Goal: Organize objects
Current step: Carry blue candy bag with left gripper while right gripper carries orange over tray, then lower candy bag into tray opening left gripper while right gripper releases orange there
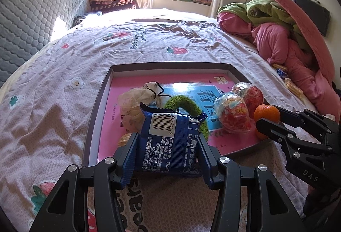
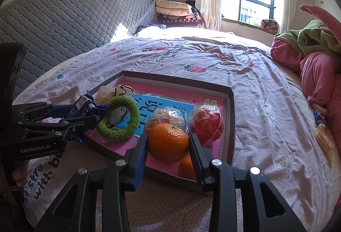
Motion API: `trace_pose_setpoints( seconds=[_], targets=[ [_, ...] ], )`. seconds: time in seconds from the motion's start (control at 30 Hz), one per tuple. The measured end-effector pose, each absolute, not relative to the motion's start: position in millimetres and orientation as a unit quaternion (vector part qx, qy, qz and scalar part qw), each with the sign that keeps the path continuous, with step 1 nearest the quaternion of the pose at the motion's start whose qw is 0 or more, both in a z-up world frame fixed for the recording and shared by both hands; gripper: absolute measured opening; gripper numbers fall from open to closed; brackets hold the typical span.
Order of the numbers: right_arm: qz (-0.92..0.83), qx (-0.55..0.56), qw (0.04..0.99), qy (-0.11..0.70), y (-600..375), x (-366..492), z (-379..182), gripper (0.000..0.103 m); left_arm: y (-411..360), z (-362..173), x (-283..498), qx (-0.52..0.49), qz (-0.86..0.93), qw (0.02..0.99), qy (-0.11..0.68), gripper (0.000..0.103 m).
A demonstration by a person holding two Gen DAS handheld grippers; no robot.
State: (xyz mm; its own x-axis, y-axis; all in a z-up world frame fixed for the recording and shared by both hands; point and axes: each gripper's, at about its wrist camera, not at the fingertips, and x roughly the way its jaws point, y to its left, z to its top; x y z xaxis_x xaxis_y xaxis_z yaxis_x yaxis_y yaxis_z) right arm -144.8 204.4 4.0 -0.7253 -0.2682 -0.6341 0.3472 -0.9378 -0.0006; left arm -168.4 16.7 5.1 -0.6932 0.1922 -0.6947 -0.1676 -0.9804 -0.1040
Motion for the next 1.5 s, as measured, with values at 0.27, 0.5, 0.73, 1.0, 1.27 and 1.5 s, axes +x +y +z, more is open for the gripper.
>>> trace_pose_setpoints(
  seconds=[0.27, 0.5, 0.73, 1.0, 1.27, 1.5],
  targets=[
    [-0.924, 0.340, 0.164, 0.065, 202, -150, -3, 0.039, 16, 3, -174, -0.380, 0.920, 0.096, -0.020, 0.053],
    [-0.921, 0.349, 0.159, 0.070, 199, -156, -10, 0.039, 13, 1, -181, -0.379, 0.920, 0.090, -0.026, 0.053],
    [-0.920, 0.355, 0.153, 0.073, 198, -160, -16, 0.039, 13, -3, -187, -0.381, 0.921, 0.082, -0.027, 0.053],
    [-0.920, 0.356, 0.148, 0.074, 198, -163, -18, 0.039, 14, -6, -194, -0.381, 0.921, 0.078, -0.029, 0.053],
    [-0.918, 0.357, 0.153, 0.082, 192, -164, -20, 0.039, 13, -16, -202, -0.397, 0.914, 0.071, -0.038, 0.053],
    [-0.917, 0.357, 0.156, 0.086, 190, -164, -21, 0.040, 11, -19, -200, -0.399, 0.913, 0.072, -0.038, 0.053]
  ],
)
